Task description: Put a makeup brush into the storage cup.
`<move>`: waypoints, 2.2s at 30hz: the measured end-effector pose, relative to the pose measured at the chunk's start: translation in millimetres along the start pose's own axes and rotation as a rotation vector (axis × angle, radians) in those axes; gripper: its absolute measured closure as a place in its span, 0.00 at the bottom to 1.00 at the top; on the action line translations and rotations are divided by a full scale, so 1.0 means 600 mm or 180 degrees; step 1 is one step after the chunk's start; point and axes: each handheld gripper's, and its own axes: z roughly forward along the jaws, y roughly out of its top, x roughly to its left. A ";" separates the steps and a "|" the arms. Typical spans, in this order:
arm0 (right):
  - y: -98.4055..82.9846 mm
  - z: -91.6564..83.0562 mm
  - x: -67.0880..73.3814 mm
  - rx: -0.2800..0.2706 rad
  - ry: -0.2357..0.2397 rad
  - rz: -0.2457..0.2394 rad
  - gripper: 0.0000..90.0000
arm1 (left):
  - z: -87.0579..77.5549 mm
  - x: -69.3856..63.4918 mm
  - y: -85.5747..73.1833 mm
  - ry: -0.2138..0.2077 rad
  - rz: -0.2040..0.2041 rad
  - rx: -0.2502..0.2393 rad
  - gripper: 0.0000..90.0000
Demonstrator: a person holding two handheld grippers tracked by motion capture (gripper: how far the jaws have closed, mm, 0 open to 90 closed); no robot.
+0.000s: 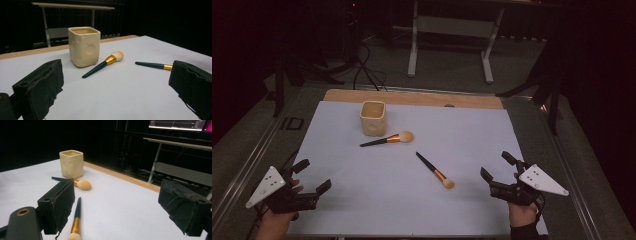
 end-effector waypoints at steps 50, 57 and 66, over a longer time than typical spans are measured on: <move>0.005 0.002 0.006 0.0064 0.0143 0.0014 0.15 | 0.080 0.025 0.132 -0.0846 0.0112 0.0615 0.00; 0.005 0.003 0.006 0.0073 0.0161 0.0013 0.15 | 0.103 0.029 0.157 -0.0980 0.0186 0.0735 0.00; 0.004 0.004 0.006 0.0083 0.0173 0.0011 0.15 | 0.139 0.026 0.175 -0.1069 0.0310 0.0859 0.00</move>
